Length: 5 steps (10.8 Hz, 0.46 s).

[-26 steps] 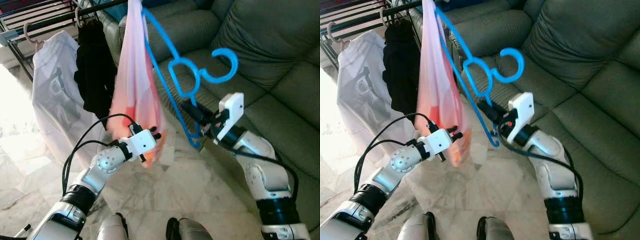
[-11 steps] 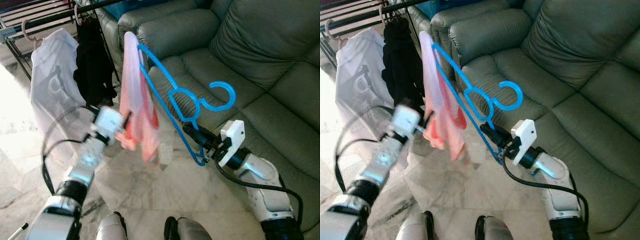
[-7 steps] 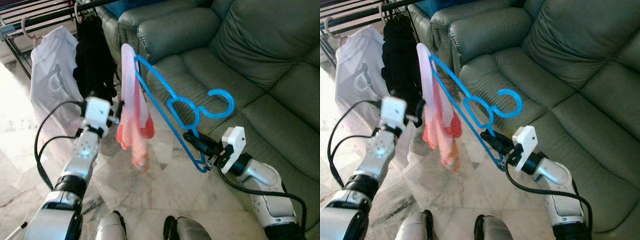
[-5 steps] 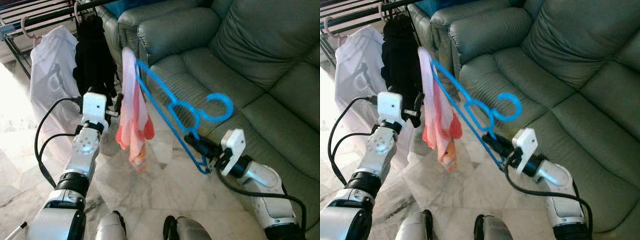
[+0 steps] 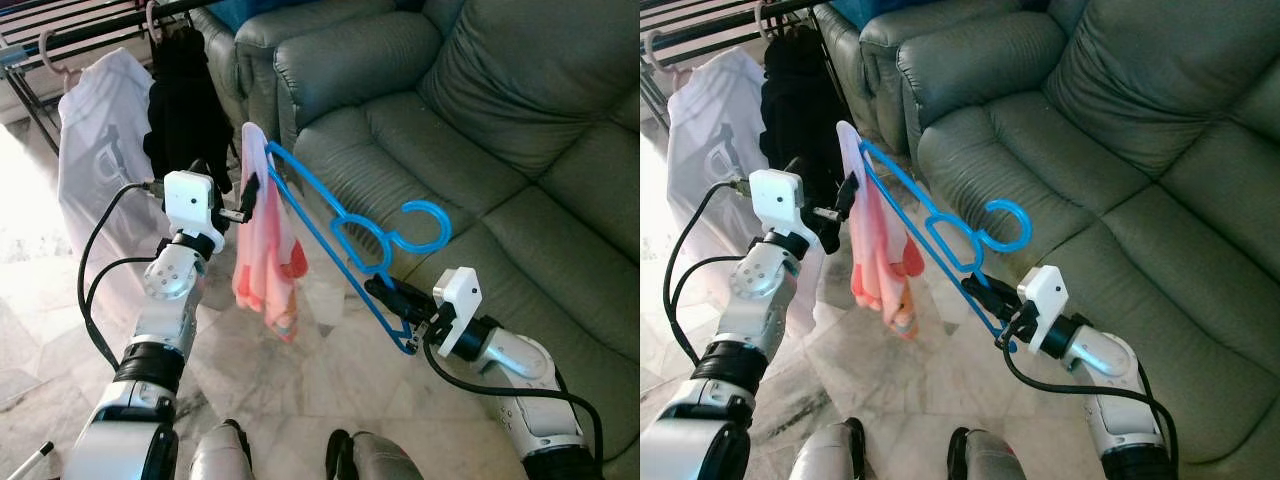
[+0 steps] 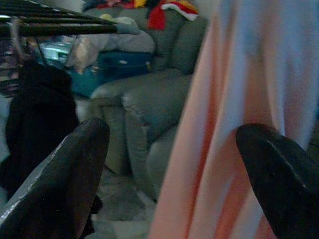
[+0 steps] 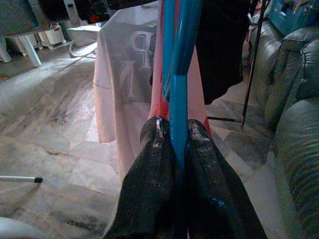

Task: Hang hanger

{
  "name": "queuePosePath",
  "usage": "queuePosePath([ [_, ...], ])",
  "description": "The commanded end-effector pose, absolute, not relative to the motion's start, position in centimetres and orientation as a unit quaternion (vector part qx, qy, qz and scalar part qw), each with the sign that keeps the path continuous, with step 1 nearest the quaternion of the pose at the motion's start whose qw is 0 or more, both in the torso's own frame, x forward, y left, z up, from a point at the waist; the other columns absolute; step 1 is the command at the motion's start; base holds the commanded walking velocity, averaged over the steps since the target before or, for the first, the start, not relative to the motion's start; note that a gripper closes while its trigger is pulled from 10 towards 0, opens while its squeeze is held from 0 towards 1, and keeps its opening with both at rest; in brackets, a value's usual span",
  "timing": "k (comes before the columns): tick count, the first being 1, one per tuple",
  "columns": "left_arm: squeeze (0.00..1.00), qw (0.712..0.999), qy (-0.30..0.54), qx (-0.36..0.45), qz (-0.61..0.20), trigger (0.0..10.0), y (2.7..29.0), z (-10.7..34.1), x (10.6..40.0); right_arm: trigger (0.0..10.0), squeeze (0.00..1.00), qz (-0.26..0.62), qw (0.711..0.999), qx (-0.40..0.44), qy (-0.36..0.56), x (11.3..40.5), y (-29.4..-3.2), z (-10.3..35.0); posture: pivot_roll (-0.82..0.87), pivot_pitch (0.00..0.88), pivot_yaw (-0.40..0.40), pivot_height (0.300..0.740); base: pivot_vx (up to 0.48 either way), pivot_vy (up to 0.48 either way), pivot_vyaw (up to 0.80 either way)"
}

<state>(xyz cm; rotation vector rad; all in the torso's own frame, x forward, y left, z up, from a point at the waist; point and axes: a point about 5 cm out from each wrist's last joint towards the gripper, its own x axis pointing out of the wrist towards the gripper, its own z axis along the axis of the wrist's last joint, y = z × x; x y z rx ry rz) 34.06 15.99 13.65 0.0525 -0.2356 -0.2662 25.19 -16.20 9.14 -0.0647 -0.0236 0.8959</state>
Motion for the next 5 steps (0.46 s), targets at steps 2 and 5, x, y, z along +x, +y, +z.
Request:
queuePosePath([
  [2, 0.0, 0.98, -0.107, 0.039, -0.163, 10.0, 16.2, 13.4, 33.5, 10.0, 0.0, 0.438, 0.898, -0.042, -0.023, 25.4, -16.2, 9.3, -0.06, 0.163, -0.049, 0.74, 0.0, 0.0, 0.0],
  [5, 0.0, 0.965, -0.099, 0.041, -0.237, 10.0, 16.4, 13.7, 32.5, 10.0, 0.0, 0.436, 0.898, -0.048, -0.024, 25.5, -16.3, 9.2, -0.06, 0.164, -0.049, 0.74, 0.0, 0.0, 0.0],
])
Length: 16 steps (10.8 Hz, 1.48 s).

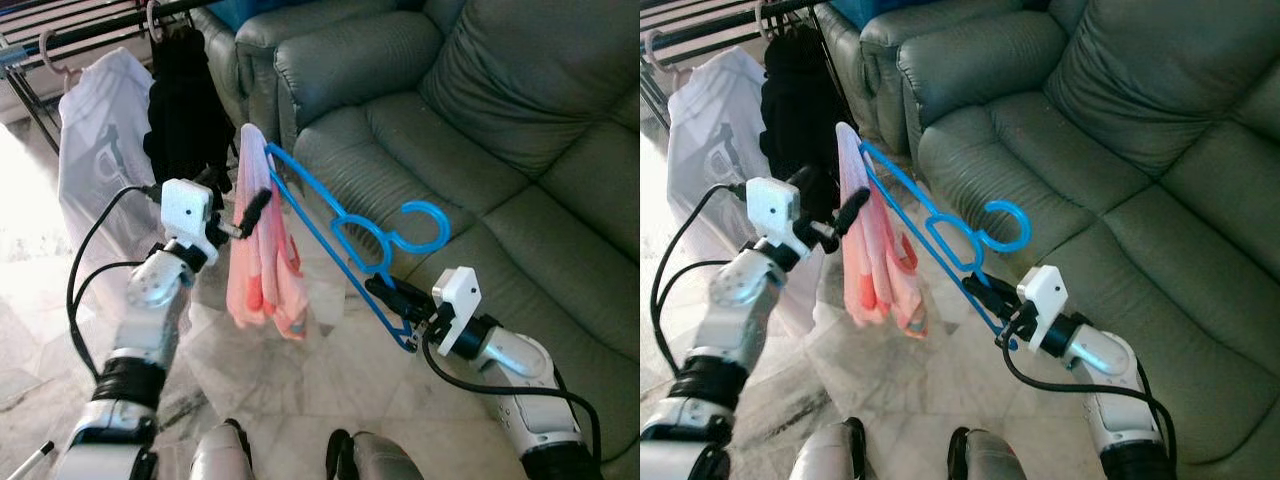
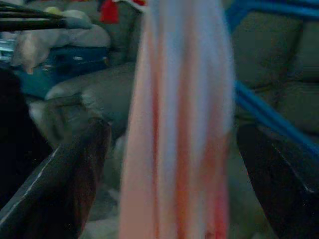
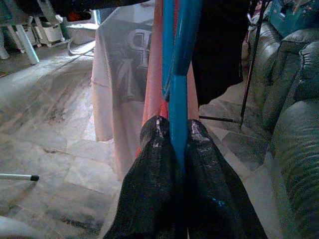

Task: Hang hanger

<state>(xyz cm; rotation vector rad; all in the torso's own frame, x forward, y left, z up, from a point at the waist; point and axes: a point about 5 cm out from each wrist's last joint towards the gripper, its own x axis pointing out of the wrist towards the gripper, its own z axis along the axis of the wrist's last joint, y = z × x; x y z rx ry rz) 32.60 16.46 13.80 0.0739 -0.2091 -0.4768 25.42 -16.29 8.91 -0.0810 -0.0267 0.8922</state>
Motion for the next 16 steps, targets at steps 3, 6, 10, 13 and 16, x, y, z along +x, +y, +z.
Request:
queuePosePath([
  [3, 0.0, 0.956, -0.098, 0.032, -0.274, 10.0, 15.1, 13.8, 32.2, 10.0, 0.0, 0.442, 0.896, -0.045, -0.025, 25.5, -16.1, 9.2, -0.06, 0.163, -0.05, 0.74, 0.0, 0.0, 0.0],
  [6, 0.0, 0.956, -0.096, 0.015, -0.277, 0.0, 14.9, 13.9, 32.4, 10.0, 0.0, 0.453, 0.89, -0.037, -0.023, 25.3, -16.0, 9.3, -0.06, 0.162, -0.049, 0.74, 0.0, 0.0, 0.0],
  [10, 0.0, 0.957, -0.094, 0.013, -0.275, 0.0, 14.8, 13.8, 32.7, 10.0, 0.0, 0.474, 0.88, -0.02, -0.018, 24.8, -15.8, 9.5, -0.07, 0.161, -0.048, 0.74, 0.0, 0.0, 0.0],
  [13, 0.0, 0.96, -0.092, 0.02, -0.265, 0.0, 15.3, 13.7, 32.9, 10.0, 0.0, 0.486, 0.874, -0.01, -0.009, 24.5, -15.9, 9.6, -0.07, 0.159, -0.047, 0.74, 0.0, 0.0, 0.0],
  [16, 0.0, 0.958, -0.09, 0.044, -0.27, 10.0, 15.7, 13.8, 32.9, 10.0, 0.0, 0.487, 0.873, -0.014, -0.002, 24.4, -16.2, 9.5, -0.07, 0.161, -0.047, 0.74, 0.0, 0.0, 0.0],
])
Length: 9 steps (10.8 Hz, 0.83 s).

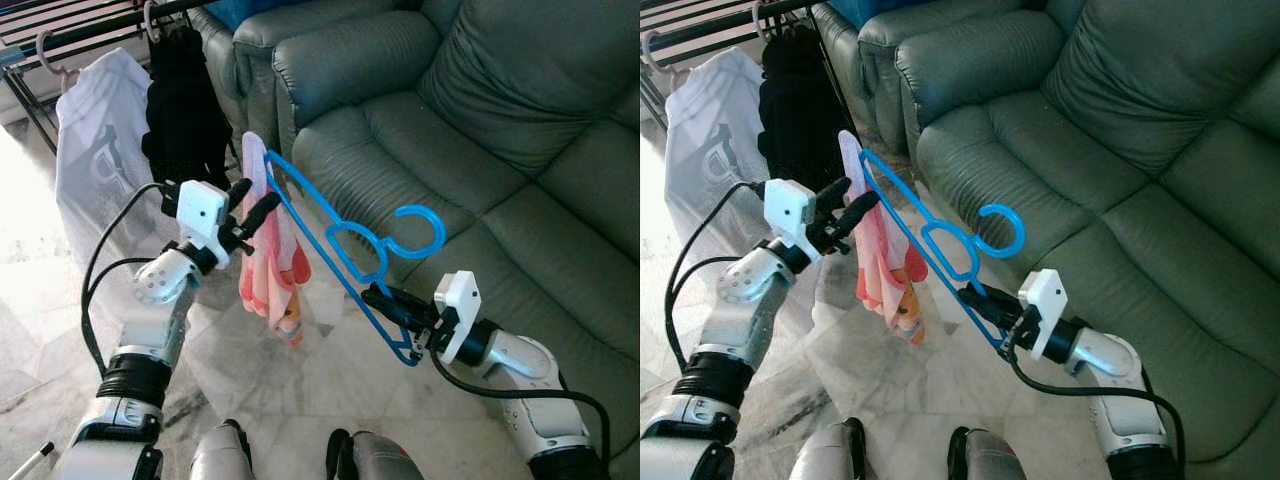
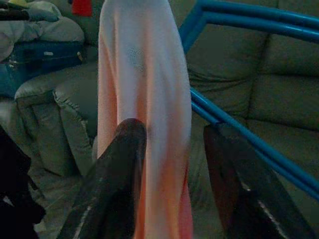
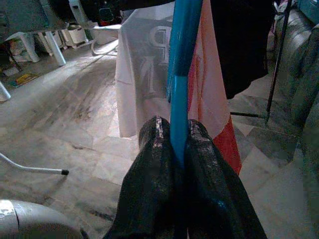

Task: Hang hanger

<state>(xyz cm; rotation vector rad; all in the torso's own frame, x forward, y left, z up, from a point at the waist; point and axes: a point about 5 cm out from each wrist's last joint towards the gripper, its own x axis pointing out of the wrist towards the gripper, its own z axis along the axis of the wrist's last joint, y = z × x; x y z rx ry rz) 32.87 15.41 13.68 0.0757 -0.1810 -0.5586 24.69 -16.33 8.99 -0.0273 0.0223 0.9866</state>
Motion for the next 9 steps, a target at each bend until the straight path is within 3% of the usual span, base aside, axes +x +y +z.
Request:
queuePosePath([
  [1, 0.0, 0.958, -0.091, 0.045, -0.27, 10.0, 15.9, 14.0, 33.0, 10.0, 0.0, 0.487, 0.873, -0.016, -0.001, 24.5, -16.3, 9.5, -0.07, 0.162, -0.048, 0.74, 0.0, 0.0, 0.0],
  [2, 1.0, 0.958, -0.092, 0.049, -0.267, 10.0, 16.1, 14.0, 33.0, 10.0, 0.0, 0.487, 0.873, -0.016, 0.0, 24.5, -16.4, 9.5, -0.07, 0.163, -0.049, 0.74, 0.0, 0.0, 0.0],
  [6, 1.0, 0.96, -0.087, 0.064, -0.259, 10.0, 16.8, 14.0, 33.3, 10.0, 0.0, 0.494, 0.87, -0.014, 0.0, 24.5, -16.4, 9.6, -0.07, 0.158, -0.046, 0.74, 0.0, 0.0, 0.0],
  [7, 0.0, 0.957, -0.082, 0.077, -0.267, 10.0, 17.0, 13.7, 33.2, 10.0, 0.0, 0.497, 0.868, -0.012, 0.001, 24.4, -16.4, 9.6, -0.07, 0.158, -0.046, 0.74, 0.0, 0.0, 0.0],
  [9, 0.0, 0.945, -0.063, 0.124, -0.297, 10.0, 17.3, 13.2, 32.9, 10.0, 0.0, 0.502, 0.865, -0.011, 0.004, 24.3, -16.6, 9.7, -0.07, 0.157, -0.048, 0.74, 0.0, 0.0, 0.0],
])
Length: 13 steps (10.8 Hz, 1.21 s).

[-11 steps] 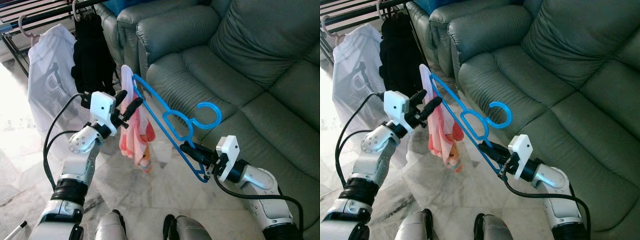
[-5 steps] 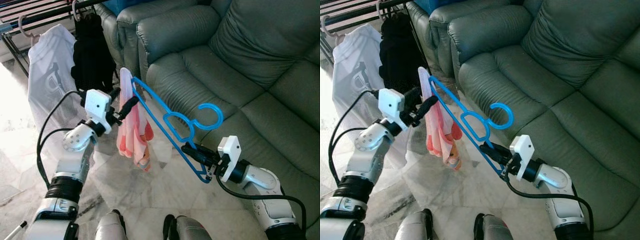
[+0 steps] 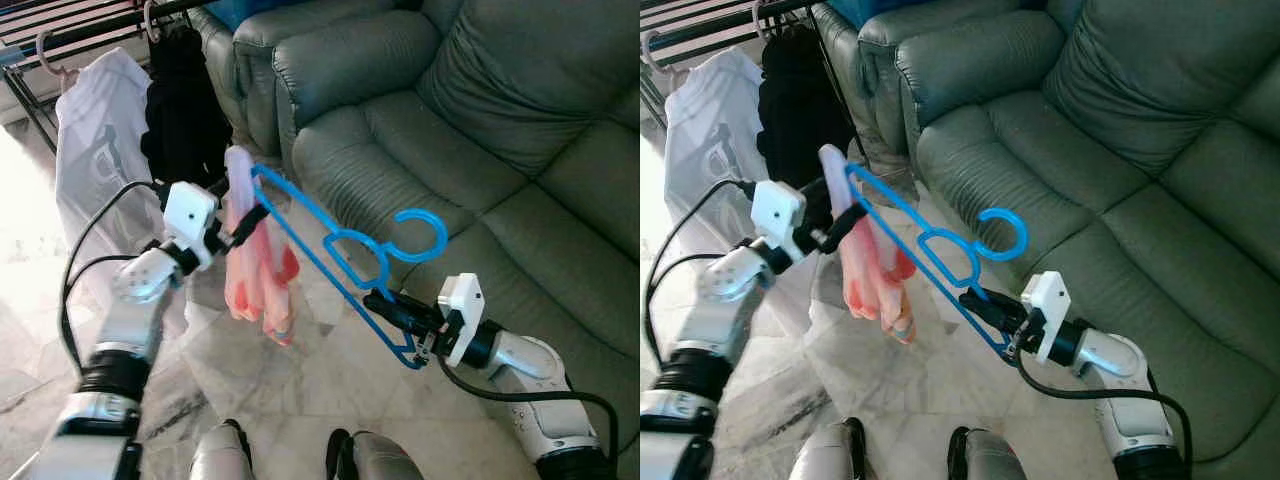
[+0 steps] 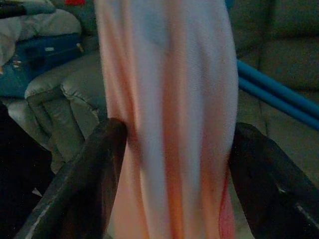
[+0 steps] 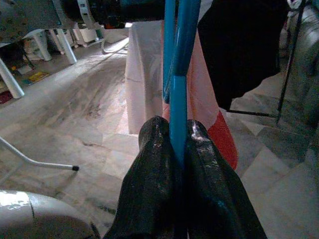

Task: Hang hanger

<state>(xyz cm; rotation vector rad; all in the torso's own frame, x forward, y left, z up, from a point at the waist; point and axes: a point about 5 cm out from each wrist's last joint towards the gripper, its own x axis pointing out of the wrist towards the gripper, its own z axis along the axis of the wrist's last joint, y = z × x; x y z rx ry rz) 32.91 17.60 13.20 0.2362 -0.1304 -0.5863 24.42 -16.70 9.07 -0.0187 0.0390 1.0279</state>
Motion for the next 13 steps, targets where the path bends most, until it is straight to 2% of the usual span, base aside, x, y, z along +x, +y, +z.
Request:
queuePosePath([
  [1, 0.0, 0.942, -0.059, 0.131, -0.304, 10.0, 17.2, 12.9, 32.8, 10.0, 0.0, 0.503, 0.864, -0.011, 0.004, 24.3, -16.6, 9.7, -0.07, 0.158, -0.048, 0.74, 0.0, 0.0, 0.0],
  [6, 0.0, 0.933, -0.06, 0.159, -0.316, 10.0, 17.1, 12.6, 32.8, 10.0, 0.0, 0.506, 0.863, -0.009, 0.006, 24.3, -16.5, 9.7, -0.07, 0.156, -0.049, 0.74, 0.0, 0.0, 0.0],
  [7, 0.0, 0.932, -0.062, 0.165, -0.317, 4.7, 17.4, 12.8, 32.9, 10.0, 0.0, 0.506, 0.863, -0.009, 0.006, 24.2, -16.5, 9.7, -0.07, 0.156, -0.049, 0.74, 0.0, 0.0, 0.0],
  [8, 0.0, 0.932, -0.063, 0.167, -0.317, 3.6, 17.5, 12.9, 32.9, 10.0, 0.0, 0.506, 0.863, -0.009, 0.006, 24.2, -16.5, 9.7, -0.07, 0.156, -0.049, 0.74, 0.0, 0.0, 0.0],
  [9, 0.0, 0.93, -0.063, 0.175, -0.316, 0.0, 17.8, 13.0, 33.0, 10.0, 0.0, 0.506, 0.862, -0.009, 0.007, 24.2, -16.5, 9.7, -0.07, 0.156, -0.049, 0.74, 0.0, 0.0, 0.0],
  [13, 0.0, 0.928, -0.064, 0.193, -0.312, 0.0, 18.5, 13.3, 33.2, 10.0, 0.0, 0.507, 0.862, -0.009, 0.007, 24.2, -16.4, 9.6, -0.07, 0.156, -0.049, 0.74, 0.0, 0.0, 0.0],
])
